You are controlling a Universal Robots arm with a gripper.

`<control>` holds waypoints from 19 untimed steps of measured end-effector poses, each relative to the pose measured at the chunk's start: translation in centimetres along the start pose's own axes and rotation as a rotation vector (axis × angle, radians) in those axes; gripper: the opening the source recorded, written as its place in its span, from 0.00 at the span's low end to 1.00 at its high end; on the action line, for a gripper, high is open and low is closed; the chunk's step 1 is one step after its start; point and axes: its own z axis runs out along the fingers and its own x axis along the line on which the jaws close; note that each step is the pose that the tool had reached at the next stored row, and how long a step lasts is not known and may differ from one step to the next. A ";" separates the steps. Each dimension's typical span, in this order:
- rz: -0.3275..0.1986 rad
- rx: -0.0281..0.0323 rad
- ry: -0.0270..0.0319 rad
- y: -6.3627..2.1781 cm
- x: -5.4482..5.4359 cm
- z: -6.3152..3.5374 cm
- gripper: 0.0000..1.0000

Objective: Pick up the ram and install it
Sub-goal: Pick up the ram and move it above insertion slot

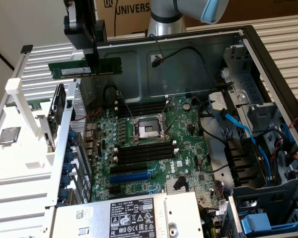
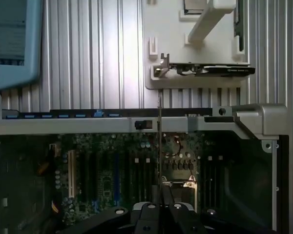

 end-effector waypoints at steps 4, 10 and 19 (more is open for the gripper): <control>0.000 0.0000 -0.0001 -1.85 0.0 0.01 0.12; 0.000 0.0000 -0.0004 -5.07 -0.1 0.02 0.12; 0.000 0.0000 -0.0003 -9.66 -0.2 0.53 0.12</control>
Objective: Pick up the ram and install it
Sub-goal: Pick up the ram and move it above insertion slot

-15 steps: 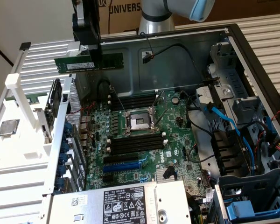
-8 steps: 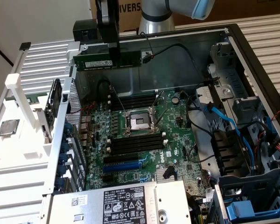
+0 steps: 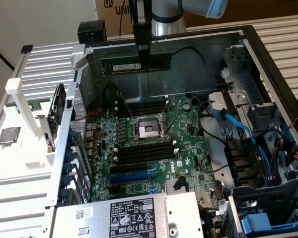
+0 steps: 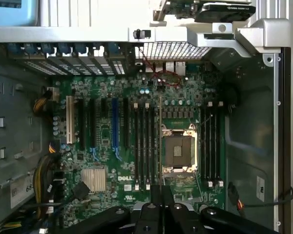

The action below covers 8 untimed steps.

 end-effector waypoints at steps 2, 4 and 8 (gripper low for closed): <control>0.000 0.0001 -0.0001 -0.88 0.0 0.33 0.12; 0.000 0.0014 -0.0002 -1.52 0.0 0.81 0.12; 0.000 0.0117 -0.0003 -1.52 0.0 1.20 0.12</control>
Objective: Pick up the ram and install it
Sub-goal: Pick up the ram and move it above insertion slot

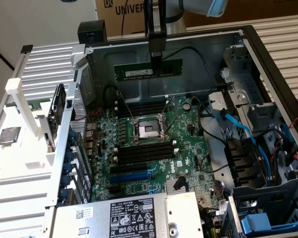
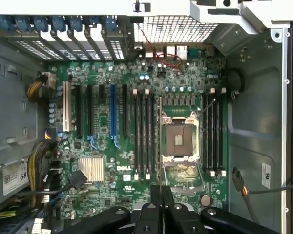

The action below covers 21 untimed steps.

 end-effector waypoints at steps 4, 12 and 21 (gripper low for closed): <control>-0.001 0.0163 -0.0007 0.09 -0.2 0.31 0.12; -0.002 0.0493 -0.0018 1.31 -0.7 0.92 0.12; 0.001 0.0492 -0.0147 1.91 -0.6 1.33 0.12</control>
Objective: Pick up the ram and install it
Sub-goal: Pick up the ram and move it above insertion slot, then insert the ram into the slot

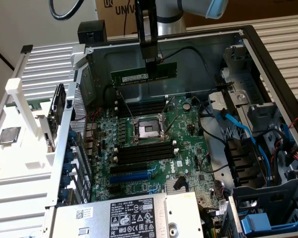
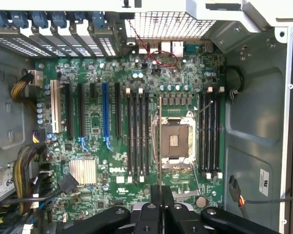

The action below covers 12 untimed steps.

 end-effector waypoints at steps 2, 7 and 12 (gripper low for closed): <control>0.002 -0.0005 -0.0066 0.07 0.0 0.05 0.12; 0.006 -0.0012 -0.0270 0.27 0.0 0.18 0.12; 0.006 -0.0012 -0.0270 0.27 0.0 0.18 0.12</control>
